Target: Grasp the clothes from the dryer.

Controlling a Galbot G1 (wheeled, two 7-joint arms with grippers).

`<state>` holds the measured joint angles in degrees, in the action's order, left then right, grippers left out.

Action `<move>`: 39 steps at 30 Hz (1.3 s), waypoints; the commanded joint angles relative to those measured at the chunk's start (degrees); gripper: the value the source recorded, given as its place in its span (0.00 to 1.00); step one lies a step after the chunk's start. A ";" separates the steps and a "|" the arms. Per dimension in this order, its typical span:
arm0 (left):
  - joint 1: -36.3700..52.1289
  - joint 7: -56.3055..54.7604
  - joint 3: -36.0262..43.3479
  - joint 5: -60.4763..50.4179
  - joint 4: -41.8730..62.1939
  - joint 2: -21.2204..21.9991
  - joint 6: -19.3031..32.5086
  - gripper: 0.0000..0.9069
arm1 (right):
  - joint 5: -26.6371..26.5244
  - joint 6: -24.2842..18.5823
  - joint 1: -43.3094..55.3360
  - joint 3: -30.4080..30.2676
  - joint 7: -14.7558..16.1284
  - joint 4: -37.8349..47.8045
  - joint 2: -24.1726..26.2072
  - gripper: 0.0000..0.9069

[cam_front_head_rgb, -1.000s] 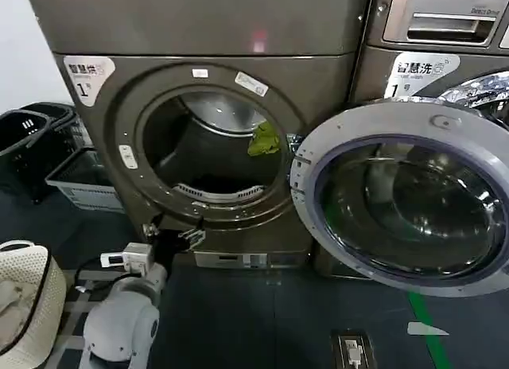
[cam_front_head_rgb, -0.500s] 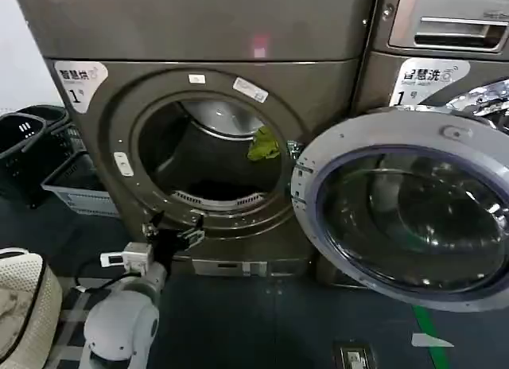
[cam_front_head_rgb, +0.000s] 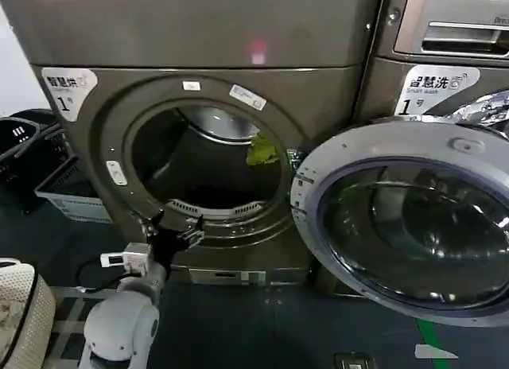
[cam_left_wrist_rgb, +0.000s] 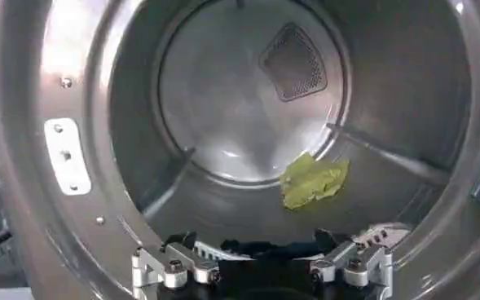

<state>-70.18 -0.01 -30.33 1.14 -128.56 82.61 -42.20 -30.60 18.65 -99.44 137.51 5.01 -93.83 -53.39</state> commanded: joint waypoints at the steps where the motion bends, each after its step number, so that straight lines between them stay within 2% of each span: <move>1: -0.05 0.03 0.03 0.06 -0.05 -0.03 -2.80 1.00 | 0.01 -0.04 0.00 -0.03 0.03 -0.06 -0.15 1.00; 39: 0.18 -2.17 -0.04 3.93 0.07 0.19 -2.80 1.00 | 0.19 -0.30 0.22 -0.53 0.17 0.32 -0.79 1.00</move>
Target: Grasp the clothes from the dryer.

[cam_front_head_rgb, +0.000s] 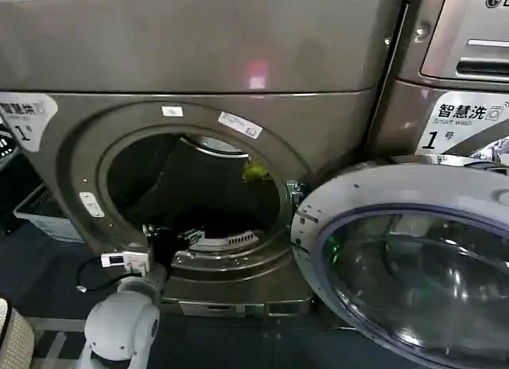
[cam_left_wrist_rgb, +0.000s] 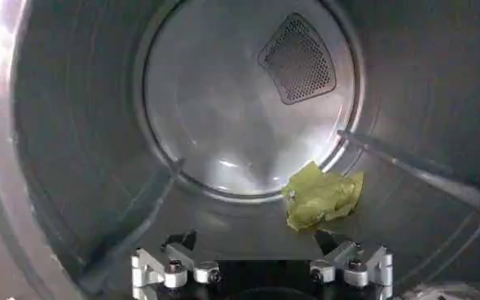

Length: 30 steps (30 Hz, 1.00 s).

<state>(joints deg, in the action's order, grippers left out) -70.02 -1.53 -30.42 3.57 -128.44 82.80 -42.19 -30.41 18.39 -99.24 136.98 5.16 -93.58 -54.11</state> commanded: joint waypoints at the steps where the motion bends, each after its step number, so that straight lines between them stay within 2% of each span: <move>1: 0.00 -0.31 0.09 1.49 -0.07 -0.01 -2.81 1.00 | 0.00 -0.05 0.03 0.00 0.02 0.08 -0.06 1.00; 15: 0.40 0.55 0.16 1.91 0.36 -0.17 -2.81 1.00 | 0.04 -1.21 0.25 -0.31 -0.07 0.08 -0.44 1.00; 21: 2.82 3.31 0.29 -3.67 1.69 0.68 -2.81 1.00 | 0.13 -1.50 0.17 -0.53 0.12 -0.34 -0.82 1.00; 30: 10.61 4.15 -0.15 -5.89 11.90 1.71 -2.81 1.00 | 2.08 -2.22 0.66 -1.95 0.33 -0.50 -1.44 1.00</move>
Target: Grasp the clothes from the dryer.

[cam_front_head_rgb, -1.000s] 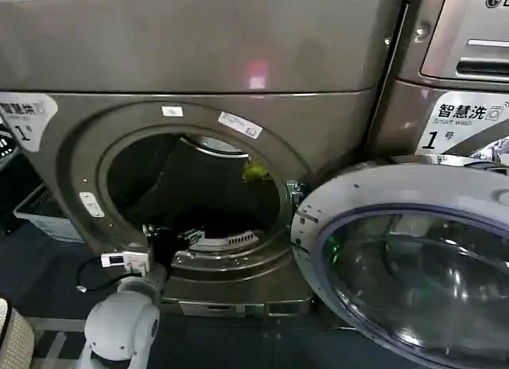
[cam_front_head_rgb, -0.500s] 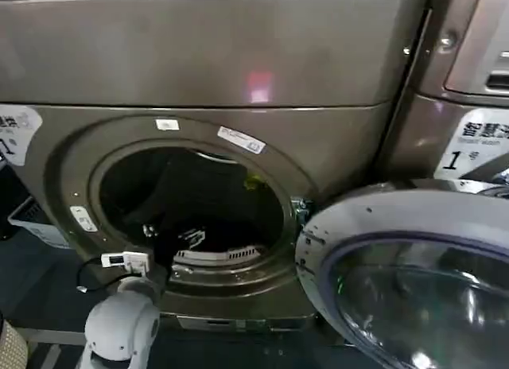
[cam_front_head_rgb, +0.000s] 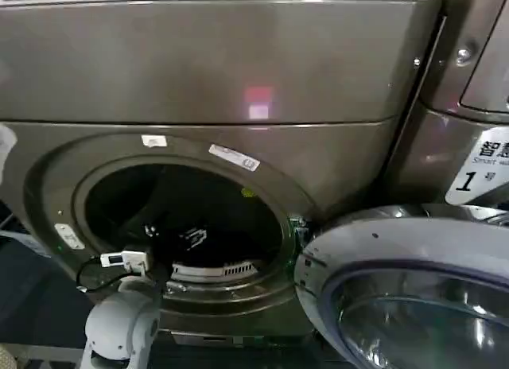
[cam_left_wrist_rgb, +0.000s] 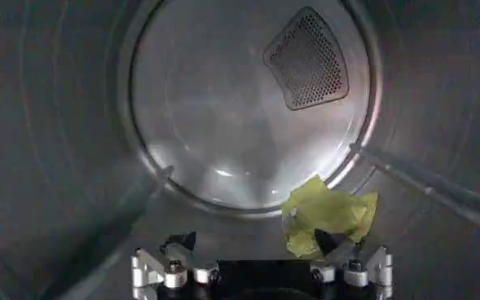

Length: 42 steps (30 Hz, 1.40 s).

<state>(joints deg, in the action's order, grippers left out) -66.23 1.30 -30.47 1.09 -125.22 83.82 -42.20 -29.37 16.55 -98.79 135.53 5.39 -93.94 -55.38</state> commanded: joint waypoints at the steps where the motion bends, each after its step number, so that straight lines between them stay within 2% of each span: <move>1: 8.03 1.69 -0.08 -4.04 10.47 0.69 -2.80 1.00 | 1.04 -0.37 0.22 -0.57 0.11 -0.11 -0.16 1.00; 11: 20.29 4.49 0.39 -7.01 23.44 1.09 -2.80 1.00 | 1.16 -0.40 0.26 -0.59 0.19 0.05 0.02 1.00; 13: 21.29 6.47 0.39 -9.17 24.83 1.18 -2.32 1.00 | 1.20 -0.48 0.25 -0.58 0.27 0.16 0.00 1.00; 14: 21.85 10.94 0.31 -14.18 25.62 1.14 -1.49 1.00 | 1.28 -0.57 0.27 -0.62 0.30 0.29 0.01 1.00; 18: 22.98 32.46 -0.26 -36.73 26.61 0.01 8.78 1.00 | 1.37 -0.61 0.35 -0.86 0.36 0.31 0.08 1.00; 19: 23.39 37.91 -0.79 -45.34 26.80 -0.07 13.64 1.00 | 1.41 -0.61 0.39 -0.92 0.39 0.29 0.15 1.00; 20: 23.90 41.69 -0.83 -49.51 26.87 -0.26 16.13 1.00 | 1.43 -0.62 0.42 -0.93 0.39 0.32 0.20 1.00; 21: 24.35 45.13 -0.84 -51.91 26.96 -0.51 18.08 1.00 | 1.47 -0.61 0.45 -0.98 0.42 0.34 0.24 1.00; 23: 25.24 52.35 -1.30 -59.15 27.55 -0.85 26.24 1.00 | 1.58 -0.62 0.46 -1.08 0.42 0.35 0.25 1.00; 25: 25.81 58.53 -1.82 -62.17 28.12 -1.08 30.68 1.00 | 1.73 -0.67 0.41 -1.14 0.43 0.48 0.24 1.00; 26: 26.25 60.85 -1.98 -64.04 28.38 -1.14 37.14 1.00 | 1.77 -0.71 0.38 -1.13 0.44 0.54 0.24 1.00; 29: 27.74 67.47 -2.22 -71.67 29.57 -1.59 46.55 1.00 | 1.78 -0.83 0.16 -0.99 0.59 0.63 0.18 1.00; 32: 28.96 71.91 -1.68 -71.87 30.18 -2.11 50.11 1.00 | 1.92 -0.95 0.21 -1.05 0.60 0.81 0.19 1.00; 34: 30.06 75.88 -0.64 -71.87 30.24 -2.27 54.45 1.00 | 2.39 -0.98 0.38 -1.30 0.66 0.74 0.15 1.00; 36: 30.58 75.91 0.03 -71.61 30.62 -2.61 61.31 1.00 | 2.50 -0.98 0.43 -1.42 0.67 0.64 0.12 1.00; 39: 31.86 75.97 1.44 -71.11 32.20 -3.37 65.37 1.00 | 2.50 -1.07 0.25 -1.33 0.66 0.81 0.19 1.00; 42: 32.54 76.01 2.23 -70.53 33.43 -3.87 66.04 1.00 | 2.54 -1.28 0.07 -1.16 0.67 1.11 0.20 1.00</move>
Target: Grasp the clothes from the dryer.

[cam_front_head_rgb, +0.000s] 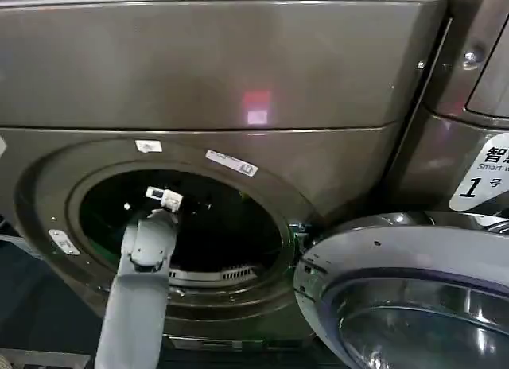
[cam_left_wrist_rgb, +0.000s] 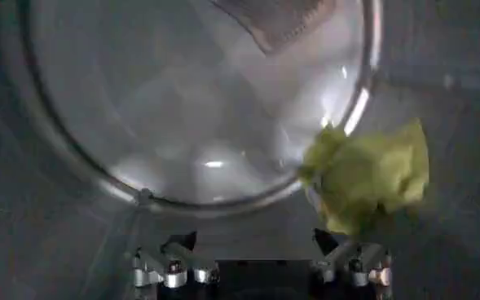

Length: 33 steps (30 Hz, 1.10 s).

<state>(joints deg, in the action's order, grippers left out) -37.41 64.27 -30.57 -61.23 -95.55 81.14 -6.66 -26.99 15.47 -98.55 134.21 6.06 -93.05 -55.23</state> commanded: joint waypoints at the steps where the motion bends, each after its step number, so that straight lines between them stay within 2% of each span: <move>1: 3.80 13.05 2.68 -7.81 3.93 -1.37 30.57 1.00 | 0.18 -0.25 -0.16 0.16 -0.01 0.29 0.05 1.00; 21: 4.95 13.04 7.04 -1.28 14.41 -1.59 29.72 1.00 | 0.57 -0.72 -0.23 -0.56 0.04 0.24 0.19 1.00; 33: 4.40 12.99 7.64 -2.20 17.18 -2.29 26.09 1.00 | 1.20 -0.88 0.10 -1.35 0.31 0.02 -0.03 1.00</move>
<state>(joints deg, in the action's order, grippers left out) -32.84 76.82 -23.25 -63.55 -81.10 79.15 20.67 -25.94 14.60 -98.51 132.94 6.29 -92.99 -55.25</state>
